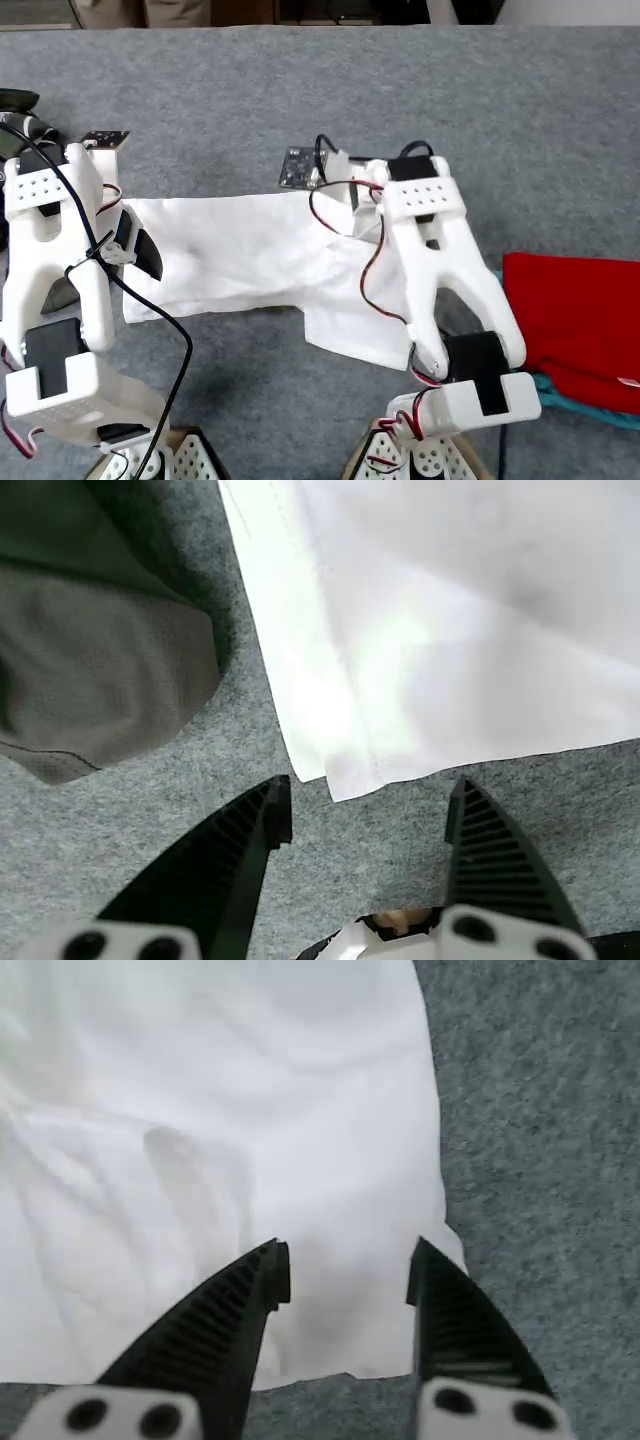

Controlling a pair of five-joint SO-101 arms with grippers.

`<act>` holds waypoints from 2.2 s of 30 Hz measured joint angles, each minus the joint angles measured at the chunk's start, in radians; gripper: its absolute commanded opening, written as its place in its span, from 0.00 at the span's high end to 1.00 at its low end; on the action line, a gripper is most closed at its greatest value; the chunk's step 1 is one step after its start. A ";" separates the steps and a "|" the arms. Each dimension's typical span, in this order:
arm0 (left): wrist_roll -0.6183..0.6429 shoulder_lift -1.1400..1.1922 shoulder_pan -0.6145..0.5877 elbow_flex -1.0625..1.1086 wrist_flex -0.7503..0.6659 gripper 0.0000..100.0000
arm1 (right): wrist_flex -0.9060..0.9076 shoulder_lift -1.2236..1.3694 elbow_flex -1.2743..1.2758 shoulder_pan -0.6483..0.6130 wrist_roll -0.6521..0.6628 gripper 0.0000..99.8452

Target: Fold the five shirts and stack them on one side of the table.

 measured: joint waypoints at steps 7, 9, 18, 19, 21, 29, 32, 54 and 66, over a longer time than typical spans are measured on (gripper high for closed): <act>0.000 0.000 0.000 0.000 0.000 0.74 | 0.212 0.000 -0.133 0.000 0.000 0.75; 0.000 0.000 0.000 0.000 0.000 0.74 | 0.330 -0.002 -0.193 0.000 0.000 0.75; -0.008 0.000 0.000 0.002 0.000 0.74 | 0.655 -0.322 -0.029 -0.023 0.135 0.75; -0.017 -0.006 0.000 0.006 0.000 0.74 | 0.655 -0.370 0.041 -0.048 0.138 0.75; -0.025 -0.041 0.000 0.021 -0.002 0.74 | 0.652 -0.453 0.196 -0.110 0.135 0.75; -0.028 -0.295 0.020 0.187 -0.040 0.74 | 0.318 -0.594 0.689 -0.364 -0.081 0.75; -0.028 -0.396 0.020 0.269 -0.066 0.74 | 0.224 -0.571 0.740 -0.431 -0.169 0.75; -0.028 -0.543 0.020 0.358 -0.075 0.74 | -0.044 -0.292 0.730 -0.393 -0.284 0.98; -0.028 -0.543 0.020 0.358 -0.075 0.74 | 0.060 -0.261 0.563 -0.244 -0.284 0.98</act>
